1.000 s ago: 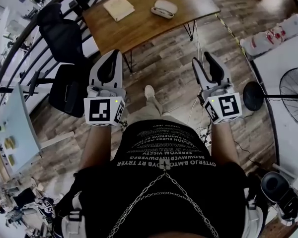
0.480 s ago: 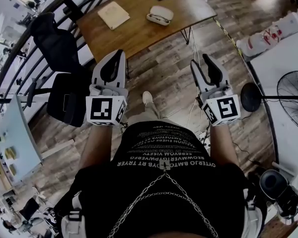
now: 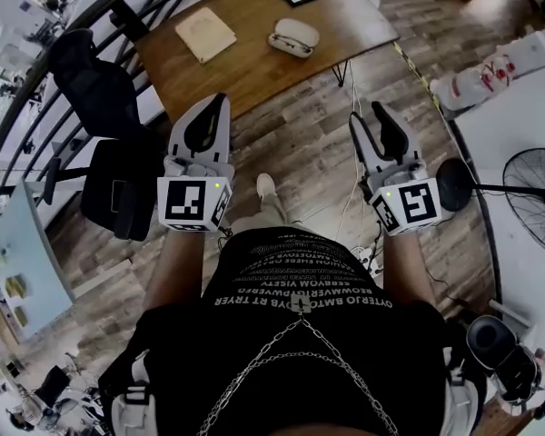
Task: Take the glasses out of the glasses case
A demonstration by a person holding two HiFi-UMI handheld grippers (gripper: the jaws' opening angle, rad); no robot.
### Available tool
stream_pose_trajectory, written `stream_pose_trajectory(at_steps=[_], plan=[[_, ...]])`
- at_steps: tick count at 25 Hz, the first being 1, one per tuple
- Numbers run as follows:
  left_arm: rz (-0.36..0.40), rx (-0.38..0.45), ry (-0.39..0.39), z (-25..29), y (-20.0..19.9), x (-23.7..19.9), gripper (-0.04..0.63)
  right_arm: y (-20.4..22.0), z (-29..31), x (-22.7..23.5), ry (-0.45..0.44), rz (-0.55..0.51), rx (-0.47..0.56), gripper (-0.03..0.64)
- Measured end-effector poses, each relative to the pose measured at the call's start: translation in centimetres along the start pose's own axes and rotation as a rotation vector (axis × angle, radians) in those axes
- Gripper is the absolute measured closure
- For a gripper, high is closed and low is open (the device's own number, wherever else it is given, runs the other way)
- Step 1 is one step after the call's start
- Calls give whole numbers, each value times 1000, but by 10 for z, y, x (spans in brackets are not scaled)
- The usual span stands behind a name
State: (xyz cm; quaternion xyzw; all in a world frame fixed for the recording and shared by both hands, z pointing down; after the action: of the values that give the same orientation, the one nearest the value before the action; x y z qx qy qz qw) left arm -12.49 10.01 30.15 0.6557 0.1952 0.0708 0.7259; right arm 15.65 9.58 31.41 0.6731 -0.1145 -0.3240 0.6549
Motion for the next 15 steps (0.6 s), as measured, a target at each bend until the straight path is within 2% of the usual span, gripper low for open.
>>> stream_pose_trajectory(at_steps=[15], plan=[[-1,-2,-20,51,-11,-55,571,-3,87,17,-38,-5,27,463]])
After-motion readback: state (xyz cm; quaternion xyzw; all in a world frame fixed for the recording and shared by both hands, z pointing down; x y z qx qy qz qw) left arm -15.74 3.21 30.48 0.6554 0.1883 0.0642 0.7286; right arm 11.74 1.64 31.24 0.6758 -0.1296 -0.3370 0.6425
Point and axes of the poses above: the fingertips, and each gripper's own axes: z forward along the fingers, x to its right, y out of its underside, the point moved 7 cm from there along -z, backward along the fingers, and after that the axes turned 15 degrees about -z, right-handed, at the moved point
